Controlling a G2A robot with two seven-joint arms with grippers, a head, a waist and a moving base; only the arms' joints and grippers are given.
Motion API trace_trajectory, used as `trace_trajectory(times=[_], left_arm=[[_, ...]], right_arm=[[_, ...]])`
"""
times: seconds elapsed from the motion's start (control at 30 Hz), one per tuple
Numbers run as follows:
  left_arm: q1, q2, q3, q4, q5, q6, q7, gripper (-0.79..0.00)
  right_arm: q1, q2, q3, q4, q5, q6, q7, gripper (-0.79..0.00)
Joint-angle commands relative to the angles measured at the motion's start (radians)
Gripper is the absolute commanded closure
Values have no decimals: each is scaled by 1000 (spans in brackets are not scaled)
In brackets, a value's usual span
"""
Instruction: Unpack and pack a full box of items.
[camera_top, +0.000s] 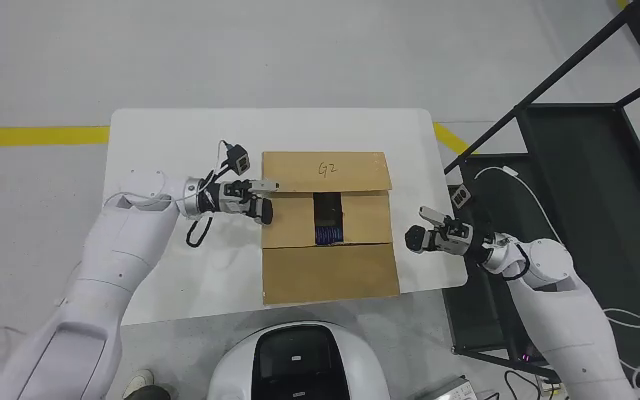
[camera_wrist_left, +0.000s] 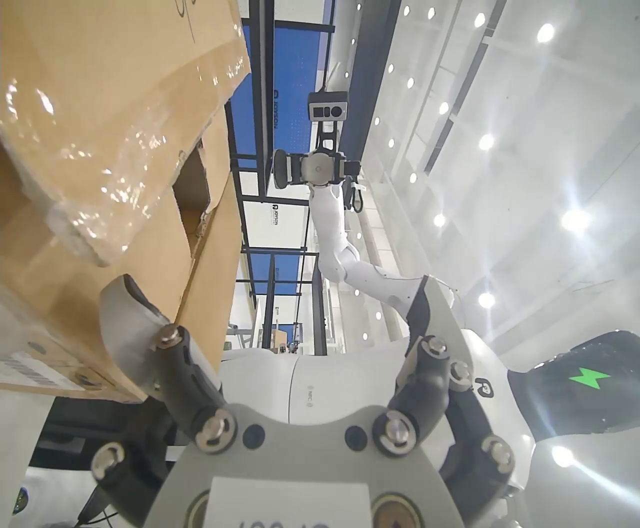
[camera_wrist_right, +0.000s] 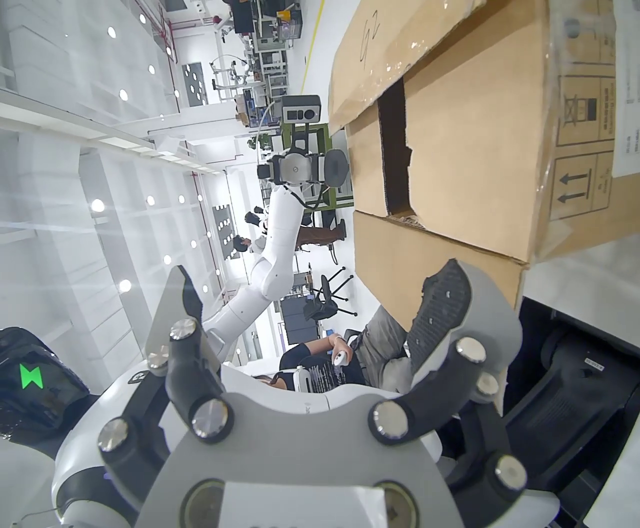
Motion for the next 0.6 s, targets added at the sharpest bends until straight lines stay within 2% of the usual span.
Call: trace_trajectory(times=[0.0,0.2,0.5,0.57], left_arm=[[-24,-12,9,34,-18,5,35,-785],[-87,-44,32,105,-89,-24,-21,-785],[-194,-92,65,214,-117,-57,6,-785],[-210,-103,79,226,-116,-56,-26,-785]], right_arm=[[6,-1,-2,5,5,3,-7,-785],[13,-1,2,16,1,8,-12,-785],[18,-3,2,27,-6,9,-25,-785],[18,-3,2,28,-9,11,-27,-785]])
